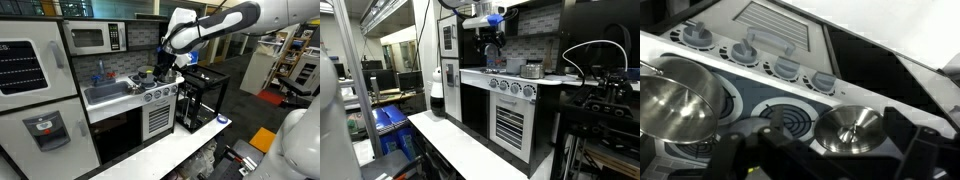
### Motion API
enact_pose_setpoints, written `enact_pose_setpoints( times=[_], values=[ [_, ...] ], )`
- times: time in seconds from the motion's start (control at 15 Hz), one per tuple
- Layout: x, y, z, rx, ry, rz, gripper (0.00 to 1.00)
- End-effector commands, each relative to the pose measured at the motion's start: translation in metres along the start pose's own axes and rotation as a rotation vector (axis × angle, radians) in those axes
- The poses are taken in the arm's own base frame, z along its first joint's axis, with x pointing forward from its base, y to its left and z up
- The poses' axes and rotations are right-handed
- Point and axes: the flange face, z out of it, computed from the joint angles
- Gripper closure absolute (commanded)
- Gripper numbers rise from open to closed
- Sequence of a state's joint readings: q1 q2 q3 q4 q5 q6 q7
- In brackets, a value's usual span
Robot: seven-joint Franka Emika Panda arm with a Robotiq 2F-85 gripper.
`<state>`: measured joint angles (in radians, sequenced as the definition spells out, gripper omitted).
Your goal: Put the lid on the small pot
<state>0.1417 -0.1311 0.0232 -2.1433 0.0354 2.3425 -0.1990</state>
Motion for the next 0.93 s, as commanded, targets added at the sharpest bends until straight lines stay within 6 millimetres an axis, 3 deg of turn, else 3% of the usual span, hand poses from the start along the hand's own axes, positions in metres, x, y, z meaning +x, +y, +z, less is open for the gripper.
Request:
enact_pose_setpoints(
  times=[0.0, 0.2, 0.53, 0.87],
  values=[
    [0.046, 0.001, 0.004, 0.077, -0.044, -0.029, 0.0],
    [0.071, -0.008, 0.009, 0.118, -0.099, -0.039, 0.0],
    [0.094, -0.02, 0.025, 0.105, -0.149, -0.048, 0.0],
    [0.108, -0.021, 0.059, 0.082, -0.152, -0.032, 0.0]
  ],
)
